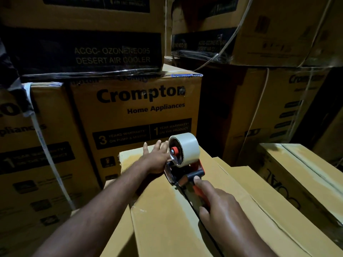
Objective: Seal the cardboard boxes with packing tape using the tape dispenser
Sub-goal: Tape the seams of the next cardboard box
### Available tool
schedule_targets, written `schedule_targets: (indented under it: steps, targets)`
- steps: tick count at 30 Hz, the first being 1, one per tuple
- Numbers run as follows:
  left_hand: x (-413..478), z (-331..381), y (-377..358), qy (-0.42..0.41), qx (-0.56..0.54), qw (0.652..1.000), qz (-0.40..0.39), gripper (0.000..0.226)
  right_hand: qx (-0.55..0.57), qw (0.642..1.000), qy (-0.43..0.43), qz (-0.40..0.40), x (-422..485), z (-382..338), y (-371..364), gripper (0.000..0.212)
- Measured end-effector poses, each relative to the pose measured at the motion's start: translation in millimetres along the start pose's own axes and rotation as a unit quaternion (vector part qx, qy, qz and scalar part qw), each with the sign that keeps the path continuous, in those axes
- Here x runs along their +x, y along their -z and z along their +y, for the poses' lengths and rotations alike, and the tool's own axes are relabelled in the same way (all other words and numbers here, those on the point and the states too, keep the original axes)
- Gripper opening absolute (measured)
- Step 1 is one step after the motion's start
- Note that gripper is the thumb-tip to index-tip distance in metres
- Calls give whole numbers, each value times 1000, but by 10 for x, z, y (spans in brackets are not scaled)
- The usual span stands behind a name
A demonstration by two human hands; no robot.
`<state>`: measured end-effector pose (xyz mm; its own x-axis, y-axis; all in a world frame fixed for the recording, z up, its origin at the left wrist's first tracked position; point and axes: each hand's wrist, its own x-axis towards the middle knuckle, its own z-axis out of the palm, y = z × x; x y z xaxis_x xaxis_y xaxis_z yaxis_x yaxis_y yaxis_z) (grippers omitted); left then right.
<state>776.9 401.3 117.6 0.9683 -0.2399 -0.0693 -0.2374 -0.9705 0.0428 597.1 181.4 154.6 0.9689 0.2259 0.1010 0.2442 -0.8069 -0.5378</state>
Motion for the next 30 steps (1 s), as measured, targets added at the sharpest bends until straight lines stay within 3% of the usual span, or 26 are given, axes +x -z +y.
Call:
schedule_targets:
  steps: [8,11,30]
  targets:
    - [-20,49,33,23,68,996,-48,63,-10,1000,4,8,-112,19,48,70]
    - [-54,64,60,31,50,997,-43,56,-14,1000,-5,-3,-295,65,113,71]
    - [-201,295,66,52,32,998,-27,64,-41,997,-62,-37,-1170,207,371,76]
